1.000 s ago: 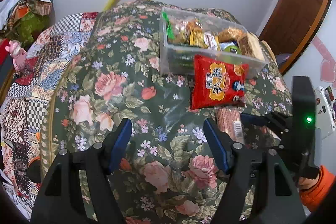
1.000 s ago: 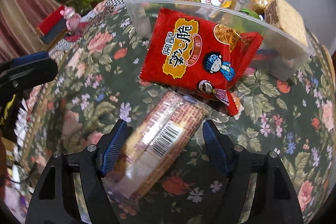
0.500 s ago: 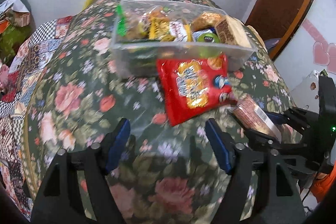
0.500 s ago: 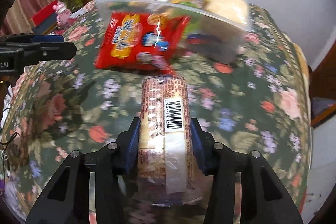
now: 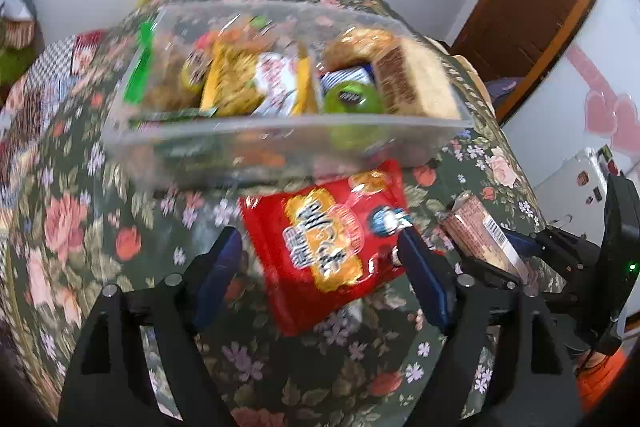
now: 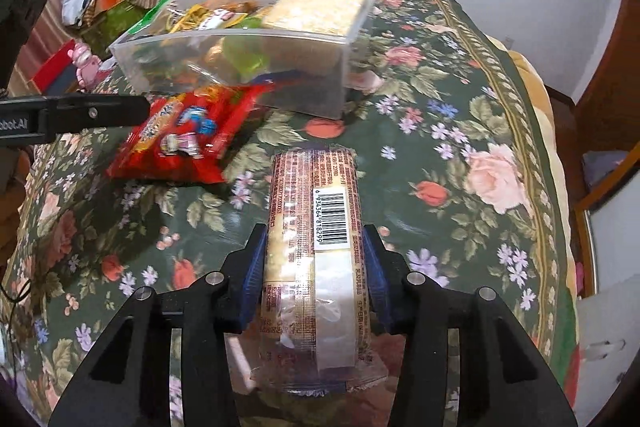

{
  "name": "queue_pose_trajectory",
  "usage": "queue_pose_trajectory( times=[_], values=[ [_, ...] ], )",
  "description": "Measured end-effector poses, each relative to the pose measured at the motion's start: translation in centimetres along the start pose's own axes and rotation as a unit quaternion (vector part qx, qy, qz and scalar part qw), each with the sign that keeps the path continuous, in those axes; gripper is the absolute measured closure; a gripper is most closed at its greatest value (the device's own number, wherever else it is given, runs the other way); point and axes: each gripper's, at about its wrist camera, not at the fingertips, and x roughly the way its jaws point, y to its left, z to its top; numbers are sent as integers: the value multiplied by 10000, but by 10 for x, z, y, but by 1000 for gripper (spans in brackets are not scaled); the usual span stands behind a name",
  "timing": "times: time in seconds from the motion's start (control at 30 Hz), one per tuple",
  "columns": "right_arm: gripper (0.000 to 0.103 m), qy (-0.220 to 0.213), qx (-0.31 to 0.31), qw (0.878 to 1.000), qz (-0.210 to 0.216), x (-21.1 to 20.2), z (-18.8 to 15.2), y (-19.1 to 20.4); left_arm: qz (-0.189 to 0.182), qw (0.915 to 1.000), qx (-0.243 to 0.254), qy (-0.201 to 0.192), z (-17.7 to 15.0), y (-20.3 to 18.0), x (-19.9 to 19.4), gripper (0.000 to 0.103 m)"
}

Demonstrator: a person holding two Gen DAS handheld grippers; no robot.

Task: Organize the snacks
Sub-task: 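Grasp the red crisp bag with the left tool while the right tool grasps the striped biscuit roll, then carry the crisp bag and biscuit roll into the clear box and release them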

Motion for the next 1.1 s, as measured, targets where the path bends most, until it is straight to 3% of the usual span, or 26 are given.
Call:
queue_pose_trajectory(
  times=[0.17,0.27,0.37,0.5,0.57,0.67,0.93,1.1],
  values=[
    [60,-35,148,9999,-29,-5,-4,-10,38,9999,125,3,12,-16,6,15],
    [60,-53,153,9999,-13,-5,-6,-13,303,9995,-129,-1,15,-18,16,12],
    [60,-62,52,10000,-36,-4,-5,-9,319,9981,-523,85,15,-16,28,9],
    [60,-56,7,10000,42,-3,-4,-7,456,9965,-611,329,13,-16,45,8],
    [60,-61,27,10000,74,-3,-4,-8,451,9959,-625,464,9,-15,55,3],
    [60,-66,50,9999,104,-3,-5,-9,448,9953,-748,431,4,-10,62,0],
    [55,-13,5,10000,64,-2,-4,-6,721,9952,-424,513,4,-14,82,0],
    [51,-17,-82,10000,41,-1,-6,-3,573,9967,-351,451,-1,-11,81,4]
  ],
)
